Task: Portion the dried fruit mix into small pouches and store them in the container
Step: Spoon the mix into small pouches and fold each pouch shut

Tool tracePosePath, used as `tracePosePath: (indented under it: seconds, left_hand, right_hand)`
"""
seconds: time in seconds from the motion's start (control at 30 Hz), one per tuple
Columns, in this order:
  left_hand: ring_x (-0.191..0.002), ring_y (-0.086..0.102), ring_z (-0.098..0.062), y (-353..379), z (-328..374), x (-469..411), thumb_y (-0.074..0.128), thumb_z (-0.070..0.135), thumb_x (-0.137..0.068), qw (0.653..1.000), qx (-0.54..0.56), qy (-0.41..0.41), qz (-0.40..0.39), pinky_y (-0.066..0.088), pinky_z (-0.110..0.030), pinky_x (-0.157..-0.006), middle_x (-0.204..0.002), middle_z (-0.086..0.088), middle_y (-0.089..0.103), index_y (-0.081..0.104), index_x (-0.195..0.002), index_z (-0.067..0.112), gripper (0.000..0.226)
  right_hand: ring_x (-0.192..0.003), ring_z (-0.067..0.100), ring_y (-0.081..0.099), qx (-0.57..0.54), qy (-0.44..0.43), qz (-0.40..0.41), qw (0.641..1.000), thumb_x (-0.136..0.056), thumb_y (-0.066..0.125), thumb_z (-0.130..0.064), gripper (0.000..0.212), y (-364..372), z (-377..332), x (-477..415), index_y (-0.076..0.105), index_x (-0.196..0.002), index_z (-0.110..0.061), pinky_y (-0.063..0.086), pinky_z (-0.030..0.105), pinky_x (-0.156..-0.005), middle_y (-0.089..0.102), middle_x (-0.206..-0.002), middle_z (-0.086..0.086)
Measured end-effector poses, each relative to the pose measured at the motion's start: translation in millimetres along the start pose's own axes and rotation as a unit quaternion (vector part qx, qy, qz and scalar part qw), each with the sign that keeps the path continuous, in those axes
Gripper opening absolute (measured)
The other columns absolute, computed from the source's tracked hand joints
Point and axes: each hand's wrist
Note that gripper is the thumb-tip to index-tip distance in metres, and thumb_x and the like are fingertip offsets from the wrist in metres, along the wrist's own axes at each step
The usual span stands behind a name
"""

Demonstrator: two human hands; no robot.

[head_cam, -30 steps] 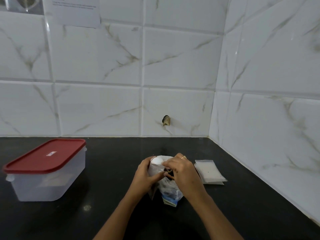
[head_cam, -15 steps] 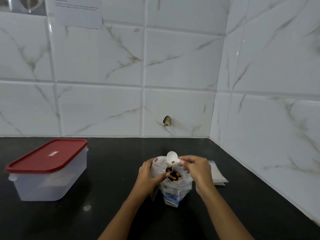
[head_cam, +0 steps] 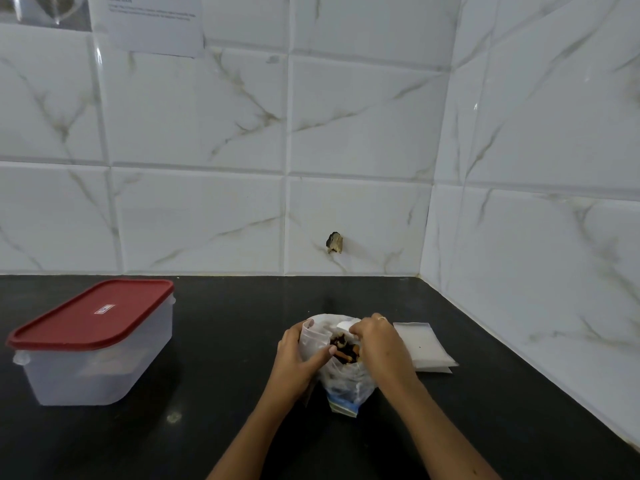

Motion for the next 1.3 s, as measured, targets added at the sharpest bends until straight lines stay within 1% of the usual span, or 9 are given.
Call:
tracePosePath:
  seconds: [0.07,0.13,0.47,0.63,0.77,0.97,1.1,1.23,1.3]
  left_hand:
    - [-0.123,0.047,-0.013,0.1,0.4,0.1,0.070,0.061,-0.059,1.000,0.006,0.003,0.002,0.046,-0.043,-0.100,-0.124,0.013,0.051,0.049,-0.111,0.047,0.058]
    - [-0.123,0.046,-0.013,0.1,0.6,0.7,0.070,0.061,-0.059,1.000,0.010,0.004,0.003,0.046,-0.043,-0.100,-0.124,0.013,0.050,0.049,-0.111,0.046,0.058]
    - [-0.124,0.046,-0.012,-0.9,-1.8,1.7,0.071,0.064,-0.056,1.000,0.019,-0.002,0.004,0.048,-0.041,-0.099,-0.129,0.010,0.049,0.046,-0.117,0.045,0.069]
    - [-0.123,0.048,-0.012,-0.5,-4.5,2.2,0.072,0.064,-0.058,0.999,0.030,-0.011,-0.003,0.049,-0.041,-0.098,-0.130,0.009,0.050,0.047,-0.125,0.038,0.077]
    - [-0.115,0.055,-0.009,-0.5,-0.5,4.8,0.075,0.052,-0.067,0.999,0.051,-0.012,-0.011,0.053,-0.035,-0.093,-0.127,0.007,0.052,0.047,-0.127,0.031,0.069]
    - [-0.111,0.059,-0.010,-0.7,0.4,5.9,0.075,0.051,-0.065,0.996,0.079,-0.021,-0.020,0.054,-0.034,-0.090,-0.124,0.005,0.055,0.049,-0.120,0.034,0.063]
    - [-0.111,0.060,-0.013,0.0,-2.6,3.6,0.076,0.059,-0.059,0.995,0.092,-0.028,-0.029,0.054,-0.039,-0.091,-0.124,0.003,0.057,0.050,-0.119,0.036,0.069]
    - [-0.111,0.060,-0.011,0.8,-3.3,0.7,0.073,0.063,-0.059,0.996,0.075,-0.033,-0.038,0.053,-0.039,-0.092,-0.123,0.005,0.058,0.049,-0.117,0.040,0.067]
    - [-0.111,0.060,-0.011,0.3,-3.1,0.9,0.073,0.063,-0.060,0.996,0.070,-0.033,-0.042,0.053,-0.040,-0.093,-0.123,0.005,0.058,0.049,-0.118,0.040,0.067]
  right_hand:
    - [-0.097,0.025,0.054,-0.011,-0.034,0.026,0.999,-0.089,0.046,-0.003,0.025,3.5,1.4,1.5,0.065,-0.106,-0.007,0.039,0.028,-0.081,0.052,-0.103,0.011]
    - [-0.104,0.026,0.052,-0.024,-0.048,0.042,0.998,-0.089,0.046,-0.003,0.026,4.0,2.1,4.6,0.066,-0.105,-0.007,0.039,0.028,-0.083,0.057,-0.109,0.013]
    - [-0.101,0.029,0.060,-0.044,-0.002,-0.030,0.999,-0.091,0.048,-0.008,0.028,-3.4,2.0,-2.4,0.069,-0.109,-0.014,0.049,0.032,-0.089,0.057,-0.114,0.011]
    - [-0.105,0.028,0.060,-0.079,0.009,-0.045,0.996,-0.091,0.045,-0.006,0.030,0.8,1.3,0.6,0.067,-0.110,-0.012,0.049,0.031,-0.090,0.063,-0.113,0.011]
    - [-0.087,0.022,0.067,-0.194,0.070,0.006,0.978,-0.090,0.051,-0.005,0.026,3.9,-2.4,-4.1,0.074,-0.098,-0.013,0.054,0.024,-0.079,0.070,-0.102,0.012]
    - [-0.069,0.017,0.066,-0.290,0.150,0.000,0.945,-0.087,0.053,-0.003,0.023,6.2,-2.1,-10.8,0.075,-0.092,-0.005,0.053,0.022,-0.068,0.071,-0.084,0.013]
    - [-0.070,0.015,0.064,-0.276,0.153,0.002,0.949,-0.088,0.052,-0.004,0.023,13.0,-3.4,-10.8,0.075,-0.090,-0.008,0.049,0.014,-0.056,0.072,-0.086,0.012]
    - [-0.076,0.023,0.069,-0.281,0.161,-0.032,0.946,-0.087,0.054,-0.005,0.021,8.6,-7.7,-15.6,0.075,-0.087,-0.008,0.058,0.027,-0.070,0.070,-0.083,0.014]
    - [-0.063,0.018,0.066,-0.306,0.190,-0.045,0.932,-0.086,0.055,-0.003,0.019,7.2,-11.5,-17.7,0.074,-0.085,-0.005,0.057,0.024,-0.062,0.067,-0.072,0.012]
Point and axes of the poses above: each hand's wrist, its own x-axis away from the middle knuckle, its own y-axis out of the palm, z = x × y
